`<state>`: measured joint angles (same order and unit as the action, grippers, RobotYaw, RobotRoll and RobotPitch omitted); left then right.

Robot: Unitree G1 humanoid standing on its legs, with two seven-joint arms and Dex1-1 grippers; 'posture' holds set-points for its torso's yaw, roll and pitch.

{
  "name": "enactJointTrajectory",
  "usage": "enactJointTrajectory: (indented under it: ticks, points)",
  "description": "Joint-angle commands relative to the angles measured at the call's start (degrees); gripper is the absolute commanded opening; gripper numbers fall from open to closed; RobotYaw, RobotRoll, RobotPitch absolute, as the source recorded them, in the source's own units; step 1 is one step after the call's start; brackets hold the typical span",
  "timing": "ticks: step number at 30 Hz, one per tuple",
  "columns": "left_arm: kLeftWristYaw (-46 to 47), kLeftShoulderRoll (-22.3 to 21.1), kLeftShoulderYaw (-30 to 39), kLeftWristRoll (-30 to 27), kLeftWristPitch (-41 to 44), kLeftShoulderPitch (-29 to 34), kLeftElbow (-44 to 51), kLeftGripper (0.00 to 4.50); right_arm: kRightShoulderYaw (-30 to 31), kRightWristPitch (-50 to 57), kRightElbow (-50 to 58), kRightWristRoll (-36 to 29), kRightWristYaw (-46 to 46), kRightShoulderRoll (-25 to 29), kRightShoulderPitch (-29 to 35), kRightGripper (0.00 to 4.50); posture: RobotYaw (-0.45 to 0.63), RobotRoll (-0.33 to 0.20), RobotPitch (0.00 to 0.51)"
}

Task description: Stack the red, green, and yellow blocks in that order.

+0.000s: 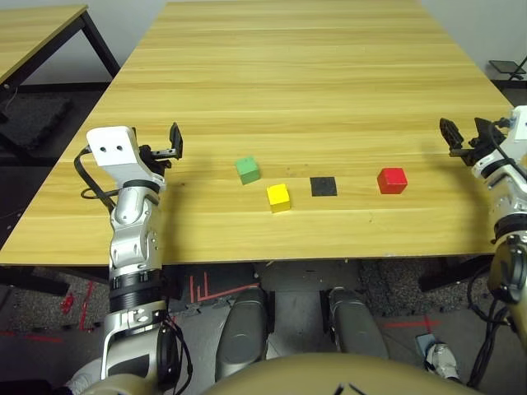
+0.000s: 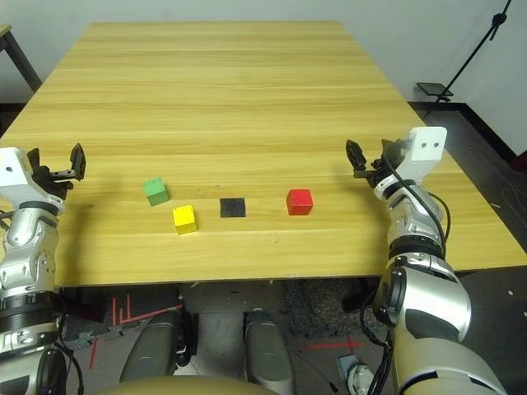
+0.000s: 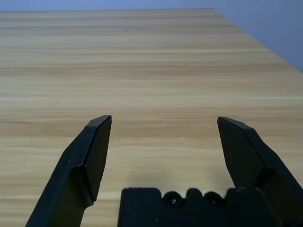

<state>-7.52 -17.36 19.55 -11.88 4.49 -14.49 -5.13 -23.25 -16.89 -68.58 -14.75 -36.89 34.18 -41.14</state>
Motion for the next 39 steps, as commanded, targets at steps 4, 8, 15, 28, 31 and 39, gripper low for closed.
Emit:
enactJointTrajectory:
  ticks: [4, 8, 15, 28, 31, 39]
  points:
    - [-2.19, -0.18, -3.88, 0.83, 1.97, -0.14, -0.5, 4.48, -1.25, 0.55, 2.7, -1.58, -1.21, 1.86, 1.87, 4.5, 0.06, -0.073, 0.09]
    - [-9.66, -3.41, -4.62, -6.3, 10.81, -2.05, 7.01, 4.48, 1.96, 9.35, 10.59, -1.96, -10.49, 4.76, 1.72, 4.5, 0.05, -0.077, 0.108]
    - [-31.98, -15.84, -8.24, -21.52, 25.55, -6.68, 15.6, 4.48, 17.46, 27.46, 32.62, -0.49, -37.34, 13.83, 4.73, 4.5, 0.1, -0.125, 0.079]
    - [-49.94, -24.68, -20.0, -19.36, 28.46, -9.75, 14.78, 4.48, 35.6, 12.46, 12.49, 15.44, -55.08, 10.21, -13.08, 4.5, 0.19, -0.125, 0.088]
    - [-49.41, -24.43, -20.08, -19.44, 29.46, -10.13, 15.05, 4.48, 37.93, 9.9, 8.84, 18.19, -55.4, 8.99, -16.14, 4.5, 0.22, -0.128, 0.091]
    - [-50.62, -26.14, -20.54, -19.94, 32.41, -7.51, 18.17, 4.48, 41.29, 3.33, 2.3, 25.08, -54.45, 6.66, -20.35, 4.5, 0.28, -0.142, 0.093]
